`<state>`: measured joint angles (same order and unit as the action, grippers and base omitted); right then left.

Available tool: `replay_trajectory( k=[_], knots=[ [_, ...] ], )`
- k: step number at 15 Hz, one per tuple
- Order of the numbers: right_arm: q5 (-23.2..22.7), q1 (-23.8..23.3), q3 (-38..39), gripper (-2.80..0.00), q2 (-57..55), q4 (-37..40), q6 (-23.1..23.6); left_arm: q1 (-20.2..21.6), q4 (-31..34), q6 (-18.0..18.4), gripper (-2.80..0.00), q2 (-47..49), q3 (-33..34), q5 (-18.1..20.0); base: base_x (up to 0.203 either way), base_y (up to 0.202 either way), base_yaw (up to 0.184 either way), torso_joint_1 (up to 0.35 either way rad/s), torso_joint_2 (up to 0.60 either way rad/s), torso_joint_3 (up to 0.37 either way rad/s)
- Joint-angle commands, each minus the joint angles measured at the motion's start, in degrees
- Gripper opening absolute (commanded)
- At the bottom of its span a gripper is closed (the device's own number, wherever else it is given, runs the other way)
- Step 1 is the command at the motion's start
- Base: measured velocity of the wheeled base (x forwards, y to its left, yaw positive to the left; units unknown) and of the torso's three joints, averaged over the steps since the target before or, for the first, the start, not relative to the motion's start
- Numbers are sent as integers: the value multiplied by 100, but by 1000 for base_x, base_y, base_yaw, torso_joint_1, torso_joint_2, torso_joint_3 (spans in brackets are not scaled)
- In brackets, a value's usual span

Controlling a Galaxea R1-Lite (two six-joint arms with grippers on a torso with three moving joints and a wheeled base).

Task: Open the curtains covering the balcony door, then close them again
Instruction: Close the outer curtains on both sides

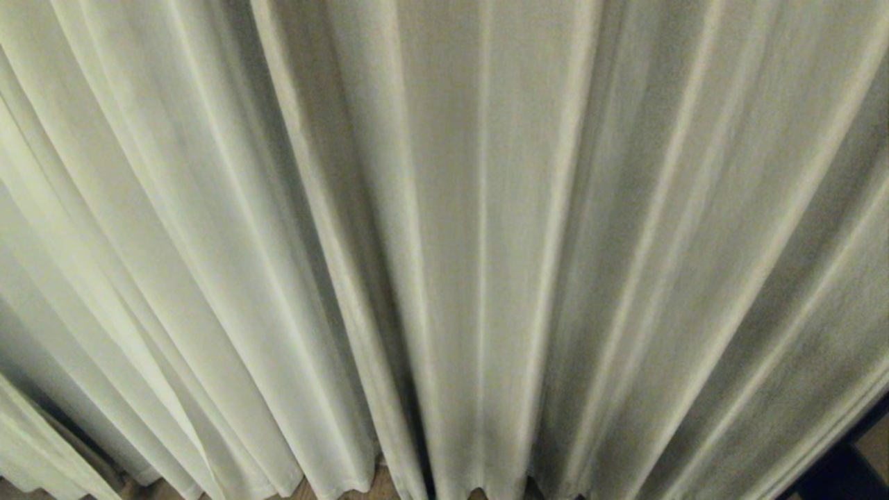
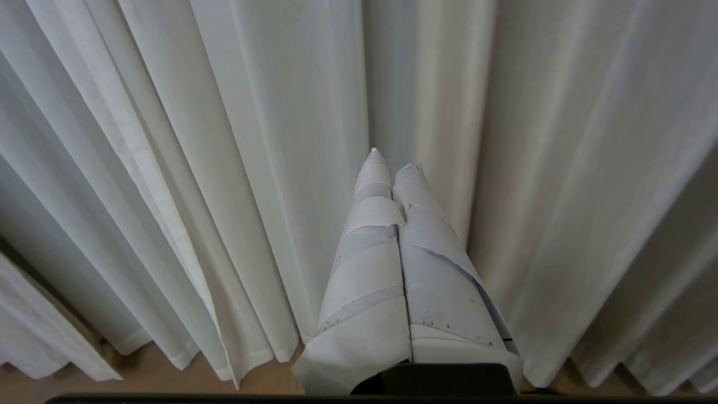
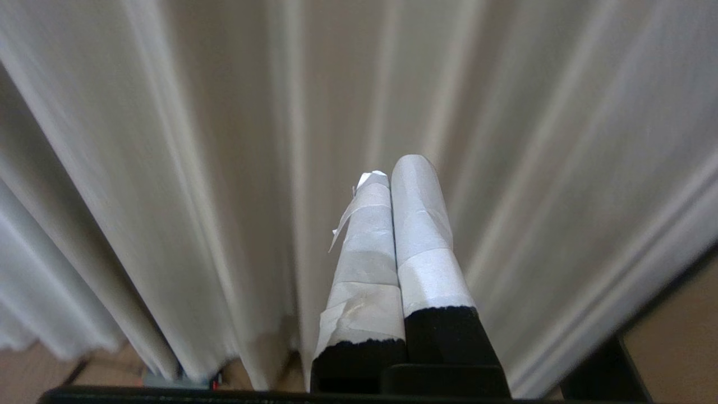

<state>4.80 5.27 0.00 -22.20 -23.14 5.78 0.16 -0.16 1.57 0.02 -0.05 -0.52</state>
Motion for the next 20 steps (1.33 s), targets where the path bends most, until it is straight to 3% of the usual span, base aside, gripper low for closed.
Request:
replay_trajectory(
  k=[1, 3, 6, 10, 12, 14, 20],
  knots=[
    [-111, -140, 0, -280, 638, 535, 11, 2, -2, 2, -280, -2, 4, -1, 0, 0, 0, 0, 0, 0],
    [-89, -158, 0, -280, 665, 876, 6, 2, -2, 2, -280, -2, -3, -1, 0, 0, 0, 0, 0, 0],
    [-260, -667, 0, -280, 945, 1392, -10, 2, -2, 2, -280, -2, -1, -1, 0, 0, 0, 0, 0, 0],
    [-313, -572, 0, -280, 1756, 1871, -59, 2, -2, 2, -280, -2, 0, -1, 0, 0, 0, 0, 0, 0],
    [-330, -552, 0, -280, 2171, 1960, -297, 2, -2, 2, -280, -2, -4, -1, 0, 0, 0, 0, 0, 0],
    [-329, -544, 0, -280, 2220, 1962, -559, 2, -2, 2, -280, -2, -4, -1, 0, 0, 0, 0, 0, 0],
    [-313, -544, 0, -280, 2220, 1962, -639, 2, -2, 2, -280, -2, -4, -1, 0, 0, 0, 0, 0, 0]
  ],
)
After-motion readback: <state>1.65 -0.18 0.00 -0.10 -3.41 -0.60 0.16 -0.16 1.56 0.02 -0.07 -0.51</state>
